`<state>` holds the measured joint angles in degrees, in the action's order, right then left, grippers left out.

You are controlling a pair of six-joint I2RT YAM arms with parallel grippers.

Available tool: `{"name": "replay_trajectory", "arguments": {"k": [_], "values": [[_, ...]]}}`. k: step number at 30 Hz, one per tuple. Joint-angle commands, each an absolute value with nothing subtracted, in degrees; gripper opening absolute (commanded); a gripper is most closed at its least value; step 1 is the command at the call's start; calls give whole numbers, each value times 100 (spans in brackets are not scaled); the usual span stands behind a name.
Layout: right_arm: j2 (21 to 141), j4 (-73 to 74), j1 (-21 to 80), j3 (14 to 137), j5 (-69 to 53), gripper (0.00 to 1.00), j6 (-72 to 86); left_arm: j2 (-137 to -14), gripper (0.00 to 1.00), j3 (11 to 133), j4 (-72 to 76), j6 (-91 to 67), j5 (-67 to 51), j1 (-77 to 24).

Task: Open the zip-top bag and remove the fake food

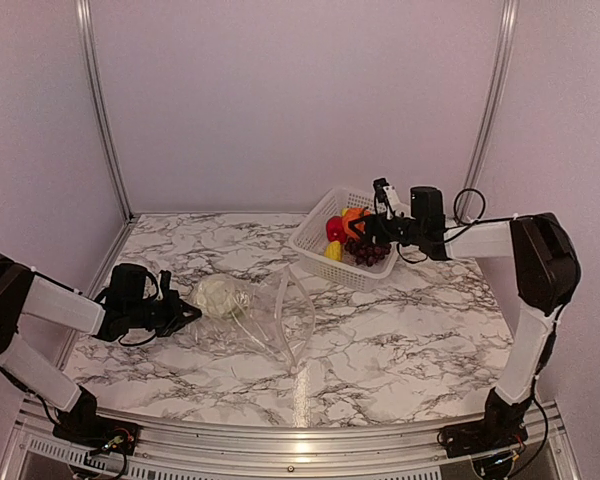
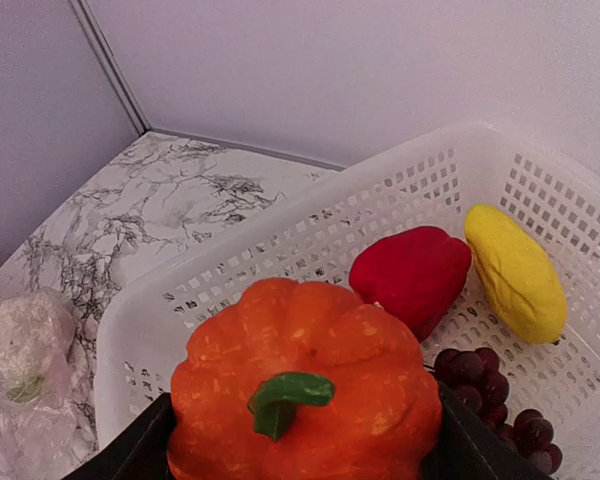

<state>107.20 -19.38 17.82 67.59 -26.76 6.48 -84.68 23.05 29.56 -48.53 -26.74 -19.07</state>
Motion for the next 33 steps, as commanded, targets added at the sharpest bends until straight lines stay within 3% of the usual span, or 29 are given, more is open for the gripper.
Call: {"name": "replay_trajectory", "arguments": {"k": [1,13,24,33], "values": [[11161,-1428,1782,7390,-2295,38,445,-8319,0,2364,2762,-4737,-2544,-1879],[12070,-1079,1780,8182,-2404,40,360,-8272,0,2405,2630,-4669,-2520,-1881],[11983,-906,1571,8399,-1644,42,315,-8241,0,2442,2534,-4615,-2514,-1881],[12259,-396,1371,8998,-832,59,128,-8271,0,2483,2531,-4597,-2504,-1881]]}}
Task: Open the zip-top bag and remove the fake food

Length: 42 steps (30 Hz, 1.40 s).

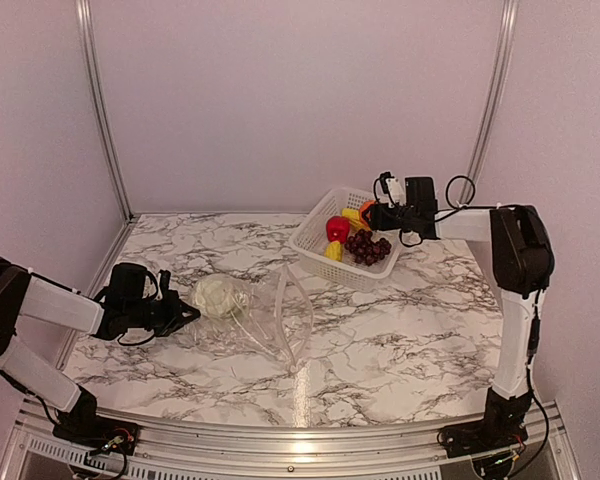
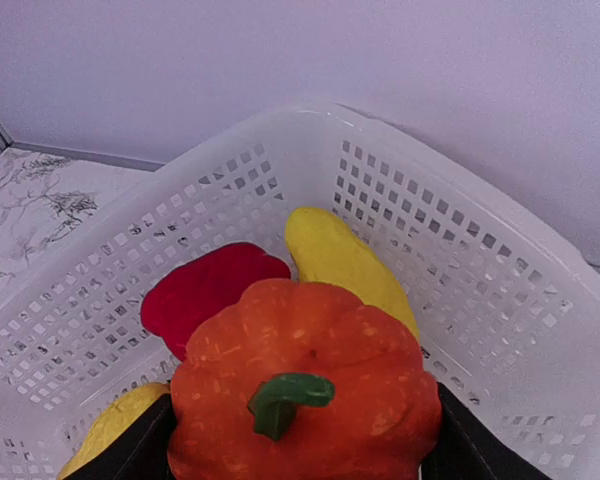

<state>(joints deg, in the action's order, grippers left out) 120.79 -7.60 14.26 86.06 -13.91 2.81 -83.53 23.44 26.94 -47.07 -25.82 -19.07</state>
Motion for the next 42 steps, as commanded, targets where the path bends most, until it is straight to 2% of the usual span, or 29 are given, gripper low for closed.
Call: {"name": "replay_trajectory", "arguments": {"k": [1,3,5,12,14,20,26,33,38,42], "values": [[12250,-366,1369,9015,-692,63,100,-8271,0,2487,2531,-4597,-2505,-1881],[12187,-352,1371,8990,-540,75,73,-8271,0,2487,2515,-4582,-2499,-1879],[12086,-359,1371,8934,-516,82,51,-8281,0,2487,2513,-4571,-2496,-1880],[11653,-414,1392,8701,-1097,84,100,-8288,0,2496,2505,-4544,-2531,-1881],[11569,-458,1423,8618,-1066,89,107,-8254,1,2475,2489,-4537,-2539,-1881],[11143,-552,1536,8206,-1405,85,160,-8058,3,2452,2381,-4460,-2522,-1881],[10443,-936,1883,7246,-2221,77,385,-7755,14,2537,2168,-4347,-2467,-1876],[9774,-1534,2568,5988,-3046,68,706,-7392,40,2681,1723,-4166,-2266,-1865],[9414,-1761,3137,5266,-3187,60,902,-7078,59,2859,1275,-4010,-1889,-1846],[9258,-2051,3627,4830,-3201,52,1090,-6937,68,3073,882,-3893,-1468,-1829]]}}
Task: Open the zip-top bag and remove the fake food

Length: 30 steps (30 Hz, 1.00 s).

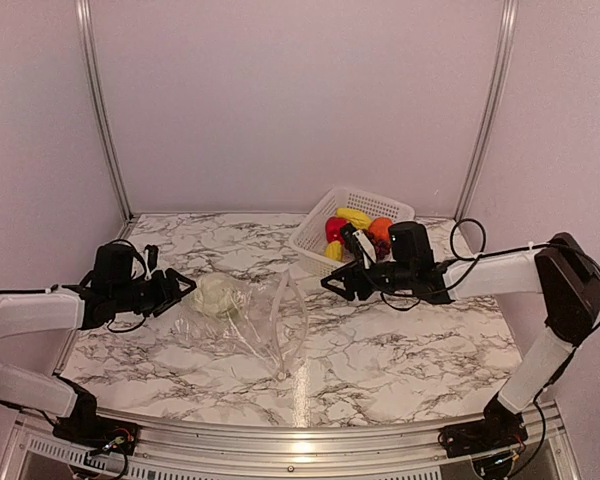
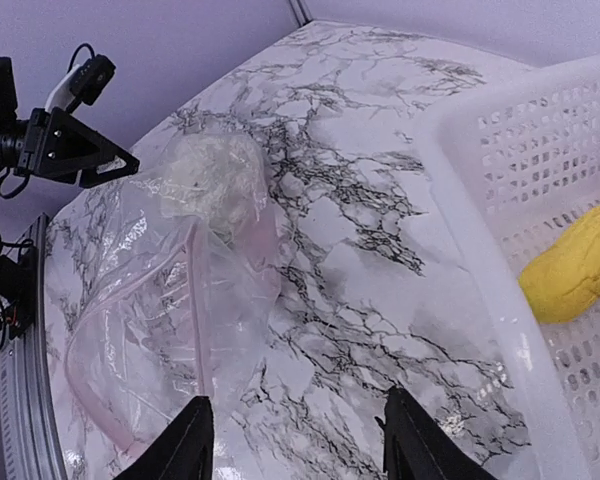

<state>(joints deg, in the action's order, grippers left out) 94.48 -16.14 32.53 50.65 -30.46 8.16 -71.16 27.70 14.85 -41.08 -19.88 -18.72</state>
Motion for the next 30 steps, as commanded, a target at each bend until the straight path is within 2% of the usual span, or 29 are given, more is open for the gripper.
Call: {"name": "replay_trajectory", "arguments": {"k": [1,4,13,19,24,30], "values": [[9249,-2174,3731,4743,-3199,49,1170,-6948,70,3121,803,-3872,-1388,-1821],[9387,-2427,4015,4660,-3182,42,1412,-7075,72,3304,713,-3808,-1276,-1772],[9856,-2825,4870,4934,-2879,33,1738,-7818,73,3754,817,-3783,-1318,-1749],[10401,-2820,5009,5201,-2556,26,1848,-8282,71,3779,1212,-3707,-1771,-1749],[11099,-2651,5010,5805,-2278,26,1725,-8618,69,3863,1380,-3691,-1939,-1749],[11693,-2741,4967,6320,-2214,31,1770,-8941,66,3915,1569,-3680,-2136,-1748]]}}
